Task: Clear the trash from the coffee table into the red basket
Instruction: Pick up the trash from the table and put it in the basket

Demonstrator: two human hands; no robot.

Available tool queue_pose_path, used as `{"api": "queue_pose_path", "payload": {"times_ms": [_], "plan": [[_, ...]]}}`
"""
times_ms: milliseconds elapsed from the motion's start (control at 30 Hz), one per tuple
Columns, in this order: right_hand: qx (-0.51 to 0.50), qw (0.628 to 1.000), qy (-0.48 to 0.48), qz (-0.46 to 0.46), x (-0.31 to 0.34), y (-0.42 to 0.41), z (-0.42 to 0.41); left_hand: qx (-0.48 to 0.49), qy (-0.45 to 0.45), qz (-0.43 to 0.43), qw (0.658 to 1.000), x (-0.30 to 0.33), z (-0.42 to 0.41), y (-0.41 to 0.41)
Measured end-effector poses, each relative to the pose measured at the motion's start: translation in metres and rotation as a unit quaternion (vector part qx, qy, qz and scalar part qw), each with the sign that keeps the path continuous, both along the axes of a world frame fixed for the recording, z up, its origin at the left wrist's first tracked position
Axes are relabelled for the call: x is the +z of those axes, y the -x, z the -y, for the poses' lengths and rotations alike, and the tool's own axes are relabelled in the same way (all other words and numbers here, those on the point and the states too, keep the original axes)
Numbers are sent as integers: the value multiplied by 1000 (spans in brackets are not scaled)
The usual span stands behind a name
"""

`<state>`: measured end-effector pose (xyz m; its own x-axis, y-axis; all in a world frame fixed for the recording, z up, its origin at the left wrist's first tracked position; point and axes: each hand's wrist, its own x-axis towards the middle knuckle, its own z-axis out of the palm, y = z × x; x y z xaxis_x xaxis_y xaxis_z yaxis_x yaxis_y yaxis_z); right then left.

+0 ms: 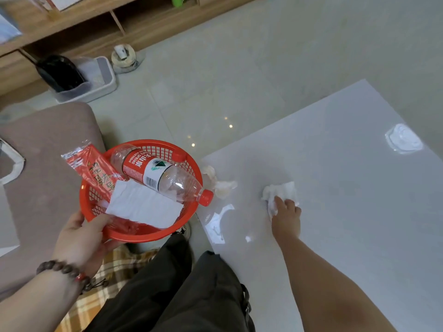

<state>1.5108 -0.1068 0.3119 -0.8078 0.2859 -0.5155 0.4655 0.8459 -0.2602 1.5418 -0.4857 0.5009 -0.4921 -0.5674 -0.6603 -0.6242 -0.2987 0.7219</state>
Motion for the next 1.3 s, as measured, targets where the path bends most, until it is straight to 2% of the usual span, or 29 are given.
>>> {"api": "queue_pose_path", "payload": {"times_ms": [167, 267, 433, 567, 667, 767, 867, 933, 1167, 1300], "plan": [[-6, 1000, 7, -9, 2, 2, -1, -13, 2, 1, 1000, 5, -1, 6], [-89, 994, 50, -26, 12, 1, 3, -19, -6, 3, 1000, 10, -2, 11], [-158, 975, 103, -116, 51, -10, 20, -38, -25, -2, 999, 23, -5, 20], [-180, 943, 173, -219, 113, -9, 46, -41, -27, -8, 999, 33, -10, 29], [-140, 905, 231, -328, 177, 0, 79, -52, -39, -20, 998, 36, -17, 36], [19, 882, 248, -400, 226, 2, 121, -69, -43, -29, 996, 37, -27, 42], [218, 892, 195, -345, 244, 4, 159, -83, -50, -44, 994, 39, -39, 43], [280, 913, 156, -251, 245, 7, 178, -90, -56, -48, 993, 41, -44, 43], [323, 933, 112, -112, 232, 8, 194, -94, -33, -54, 994, 44, -43, 41], [307, 932, 147, -128, 236, 4, 193, -81, -35, -44, 995, 41, -35, 40]]}}
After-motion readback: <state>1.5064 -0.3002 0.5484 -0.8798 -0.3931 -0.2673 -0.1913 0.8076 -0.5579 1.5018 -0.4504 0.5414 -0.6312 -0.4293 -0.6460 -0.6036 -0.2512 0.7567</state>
